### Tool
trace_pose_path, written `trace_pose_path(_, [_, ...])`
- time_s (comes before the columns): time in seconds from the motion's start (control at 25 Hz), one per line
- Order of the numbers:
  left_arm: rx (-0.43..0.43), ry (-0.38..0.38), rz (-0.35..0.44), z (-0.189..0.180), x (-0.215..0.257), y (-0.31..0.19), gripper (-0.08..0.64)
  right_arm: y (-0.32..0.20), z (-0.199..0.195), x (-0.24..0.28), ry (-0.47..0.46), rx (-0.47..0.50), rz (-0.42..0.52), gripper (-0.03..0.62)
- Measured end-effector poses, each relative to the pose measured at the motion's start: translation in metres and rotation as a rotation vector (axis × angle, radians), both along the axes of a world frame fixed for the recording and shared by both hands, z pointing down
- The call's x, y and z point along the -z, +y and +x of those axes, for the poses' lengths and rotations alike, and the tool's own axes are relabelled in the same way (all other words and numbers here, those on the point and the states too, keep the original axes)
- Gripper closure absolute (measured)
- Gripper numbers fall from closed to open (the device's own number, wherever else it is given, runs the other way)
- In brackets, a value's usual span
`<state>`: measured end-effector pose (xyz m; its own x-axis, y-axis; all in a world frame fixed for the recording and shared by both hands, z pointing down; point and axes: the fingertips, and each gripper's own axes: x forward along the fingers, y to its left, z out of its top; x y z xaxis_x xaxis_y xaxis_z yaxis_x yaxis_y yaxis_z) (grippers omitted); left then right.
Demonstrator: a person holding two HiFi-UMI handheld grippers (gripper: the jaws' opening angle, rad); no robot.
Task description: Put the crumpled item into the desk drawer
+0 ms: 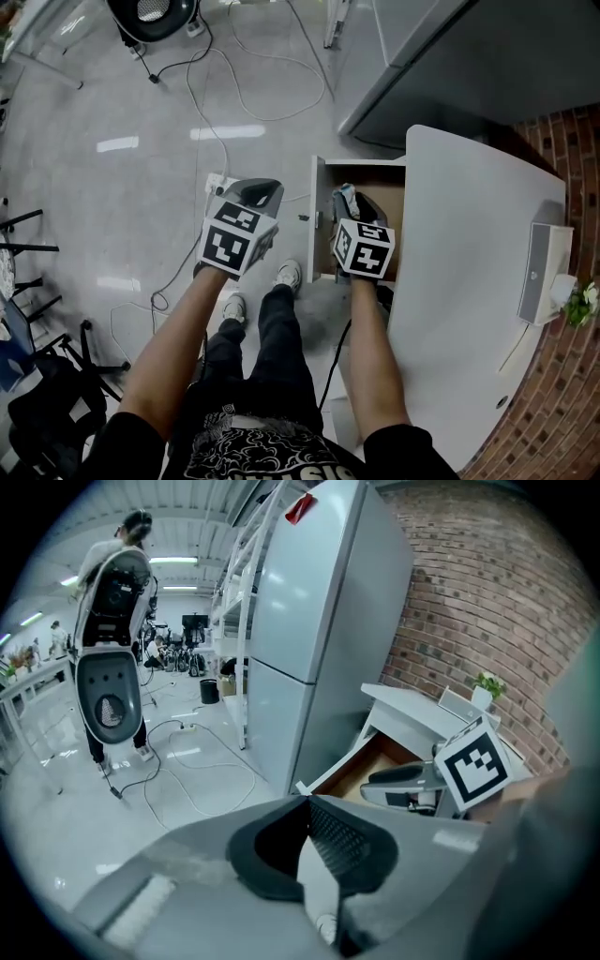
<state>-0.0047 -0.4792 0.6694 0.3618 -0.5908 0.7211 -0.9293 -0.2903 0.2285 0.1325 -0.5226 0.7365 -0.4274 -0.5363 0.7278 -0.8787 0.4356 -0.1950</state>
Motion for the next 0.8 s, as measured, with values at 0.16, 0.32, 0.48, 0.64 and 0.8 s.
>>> trace_pose_path(0.16, [0.040, -0.018, 0.032, -0.021, 0.030, 0.000, 0.560, -0.007, -0.018, 0.034, -0.024, 0.029, 0.039, 0.433])
trace_pose_path(0.32, [0.088, -0.029, 0.066, -0.042, 0.061, 0.002, 0.560, -0.015, -0.038, 0.071, -0.052, 0.059, 0.079, 0.436])
trace_pose_path(0.48, [0.134, -0.056, 0.108, -0.066, 0.093, 0.001, 0.560, -0.027, -0.062, 0.114, -0.080, 0.112, 0.139, 0.437])
trace_pose_path(0.64, [0.181, -0.081, 0.159, -0.093, 0.127, 0.000, 0.560, -0.036, -0.083, 0.153, -0.091, 0.170, 0.198, 0.447])
trace_pose_path(0.8, [0.221, -0.110, 0.200, -0.120, 0.160, 0.008, 0.560, -0.034, -0.101, 0.187, -0.101, 0.223, 0.236, 0.477])
